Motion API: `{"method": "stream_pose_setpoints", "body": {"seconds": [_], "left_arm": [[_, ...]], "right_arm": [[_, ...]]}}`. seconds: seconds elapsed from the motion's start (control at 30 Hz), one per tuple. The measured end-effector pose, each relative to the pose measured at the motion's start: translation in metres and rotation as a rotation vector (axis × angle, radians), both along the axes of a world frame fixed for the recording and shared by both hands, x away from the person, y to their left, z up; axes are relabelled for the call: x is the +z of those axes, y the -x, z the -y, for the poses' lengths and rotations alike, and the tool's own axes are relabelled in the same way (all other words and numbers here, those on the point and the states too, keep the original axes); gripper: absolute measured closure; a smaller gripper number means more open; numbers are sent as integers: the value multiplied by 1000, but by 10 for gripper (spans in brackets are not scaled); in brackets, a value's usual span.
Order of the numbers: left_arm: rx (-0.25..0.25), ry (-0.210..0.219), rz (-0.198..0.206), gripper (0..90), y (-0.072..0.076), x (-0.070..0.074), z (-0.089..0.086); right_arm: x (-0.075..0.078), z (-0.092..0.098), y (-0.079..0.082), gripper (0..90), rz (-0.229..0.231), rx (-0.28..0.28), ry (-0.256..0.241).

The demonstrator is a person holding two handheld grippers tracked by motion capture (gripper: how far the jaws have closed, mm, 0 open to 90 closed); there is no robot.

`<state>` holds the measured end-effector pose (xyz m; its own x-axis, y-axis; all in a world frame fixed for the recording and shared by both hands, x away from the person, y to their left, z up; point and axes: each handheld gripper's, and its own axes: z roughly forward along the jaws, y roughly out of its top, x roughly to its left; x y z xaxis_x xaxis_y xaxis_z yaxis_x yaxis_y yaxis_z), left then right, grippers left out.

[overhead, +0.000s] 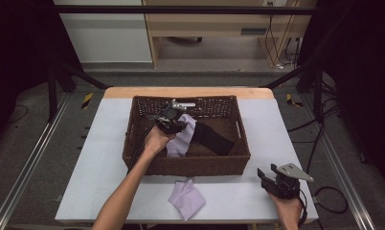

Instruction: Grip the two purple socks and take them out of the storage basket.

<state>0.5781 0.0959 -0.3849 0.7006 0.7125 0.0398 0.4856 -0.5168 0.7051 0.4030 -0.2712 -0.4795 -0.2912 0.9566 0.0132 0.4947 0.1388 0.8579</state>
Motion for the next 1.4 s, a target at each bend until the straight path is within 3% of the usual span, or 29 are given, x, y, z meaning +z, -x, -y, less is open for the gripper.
{"method": "stream_pose_setpoints", "body": {"seconds": [0.17,0.2,0.27,0.57,0.9,1.07,1.13,1.27,1.4], "left_arm": [[8,71,109,867,20,16,-13],[8,71,109,867,20,16,-13],[14,127,140,868,27,23,-20],[9,249,256,868,57,53,-42],[-21,343,343,868,89,80,-57],[-57,398,380,868,112,98,-65],[-64,399,385,868,117,101,-67],[-103,421,412,868,140,111,-72],[-143,428,416,867,156,113,-73]], "right_arm": [[0,0,0,431,3,2,2],[0,0,0,431,3,2,2],[0,0,0,434,3,0,7],[0,1,1,441,0,-3,2],[0,2,1,451,1,-1,3],[0,2,1,452,2,-2,5],[0,2,1,451,3,-2,6],[0,3,2,451,3,-5,5],[0,2,2,452,1,-5,5]]}}
